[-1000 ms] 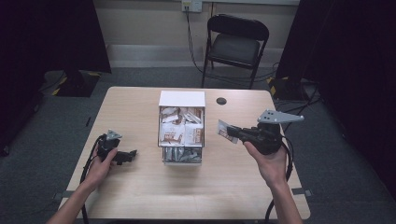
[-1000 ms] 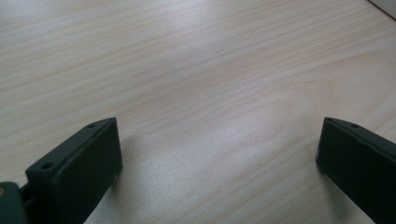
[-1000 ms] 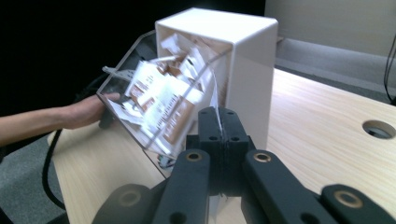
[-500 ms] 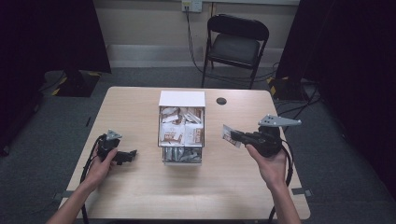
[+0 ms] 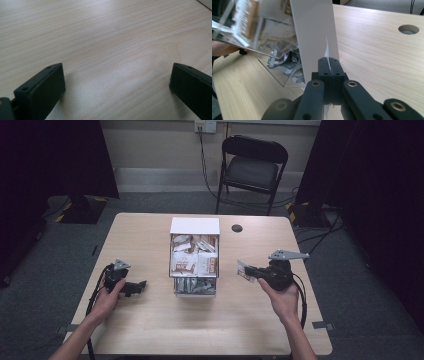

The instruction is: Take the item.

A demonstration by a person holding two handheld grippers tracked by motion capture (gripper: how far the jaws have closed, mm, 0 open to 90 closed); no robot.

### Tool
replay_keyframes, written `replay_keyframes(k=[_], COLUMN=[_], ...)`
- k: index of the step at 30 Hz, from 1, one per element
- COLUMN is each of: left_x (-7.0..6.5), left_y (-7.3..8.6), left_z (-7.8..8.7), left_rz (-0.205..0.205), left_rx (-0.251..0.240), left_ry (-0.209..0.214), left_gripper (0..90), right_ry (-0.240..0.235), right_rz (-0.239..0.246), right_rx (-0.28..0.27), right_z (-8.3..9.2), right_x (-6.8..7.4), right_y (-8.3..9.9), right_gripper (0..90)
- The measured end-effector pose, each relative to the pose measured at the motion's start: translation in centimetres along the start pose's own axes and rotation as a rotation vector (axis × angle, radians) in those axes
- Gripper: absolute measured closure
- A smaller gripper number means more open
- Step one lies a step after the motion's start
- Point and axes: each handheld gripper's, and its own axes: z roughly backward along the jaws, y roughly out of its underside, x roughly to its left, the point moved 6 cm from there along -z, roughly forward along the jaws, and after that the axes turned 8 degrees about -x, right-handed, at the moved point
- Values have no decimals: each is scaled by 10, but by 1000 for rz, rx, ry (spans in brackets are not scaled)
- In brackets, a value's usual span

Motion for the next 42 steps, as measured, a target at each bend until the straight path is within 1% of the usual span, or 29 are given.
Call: replay_keyframes(k=[4, 12, 14, 18, 22, 28, 36, 42], left_x=[0, 0, 0, 0, 0, 0, 0, 0], left_y=[0, 0, 0, 0, 0, 0, 0, 0], left_z=[0, 0, 0, 0, 0, 0, 0, 0], left_rz=[0, 0, 0, 0, 0, 0, 0, 0], left_rx=[0, 0, 0, 0, 0, 0, 0, 0], left_ry=[0, 0, 0, 0, 0, 0, 0, 0], left_gripper=[0, 0, 0, 0, 0, 0, 0, 0], right_ry=[-3, -15, -29, -32, -27, -20, -37, -34], right_rz=[-2, -20, -31, -30, -32, -39, -32, -66], right_rx=[27, 69, 76, 89, 110, 128, 160, 180], right_z=[-11, -24, -27, -33, -37, -40, -50, -58], right_x=[-3, -8, -8, -8, -10, -13, -10, -16], right_y=[11, 28, 32, 38, 45, 53, 62, 73], right_gripper=[900, 900, 900, 900, 899, 899, 899, 899])
